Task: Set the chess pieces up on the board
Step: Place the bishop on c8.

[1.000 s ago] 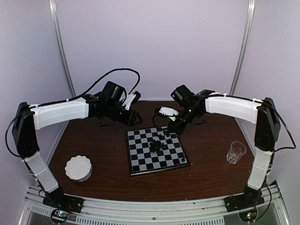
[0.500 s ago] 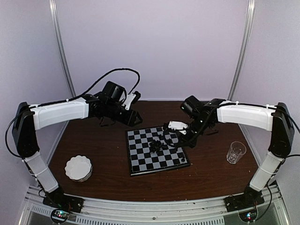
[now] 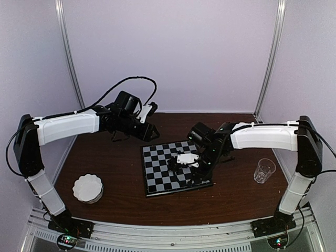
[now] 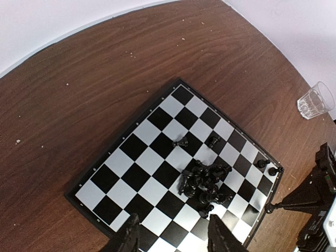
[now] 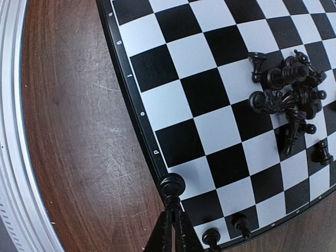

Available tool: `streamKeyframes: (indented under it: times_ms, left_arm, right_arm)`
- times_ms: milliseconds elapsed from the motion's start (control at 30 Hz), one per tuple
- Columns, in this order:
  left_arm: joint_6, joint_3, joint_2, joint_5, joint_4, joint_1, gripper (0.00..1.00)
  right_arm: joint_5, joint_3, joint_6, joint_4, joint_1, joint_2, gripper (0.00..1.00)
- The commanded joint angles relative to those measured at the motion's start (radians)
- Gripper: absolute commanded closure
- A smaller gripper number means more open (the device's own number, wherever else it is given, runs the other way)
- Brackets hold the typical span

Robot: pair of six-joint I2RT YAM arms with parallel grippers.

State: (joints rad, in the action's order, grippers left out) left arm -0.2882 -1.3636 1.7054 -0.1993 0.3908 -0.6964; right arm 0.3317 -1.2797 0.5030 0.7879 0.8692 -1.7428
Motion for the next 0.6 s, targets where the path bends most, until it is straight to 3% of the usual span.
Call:
streamKeyframes:
  times_ms: [0, 567]
  left_arm:
    - [0.014, -0.010, -0.033, 0.004, -0.025, 0.005, 0.55]
    - [0.014, -0.010, -0.034, -0.006, -0.027, 0.005, 0.55]
  right_arm:
    - [-0.052, -0.030, 0.010, -0.001, 0.014, -0.038, 0.96]
    - [-0.098, -0.069, -0.003, 0.011, 0.019, -0.089, 0.94]
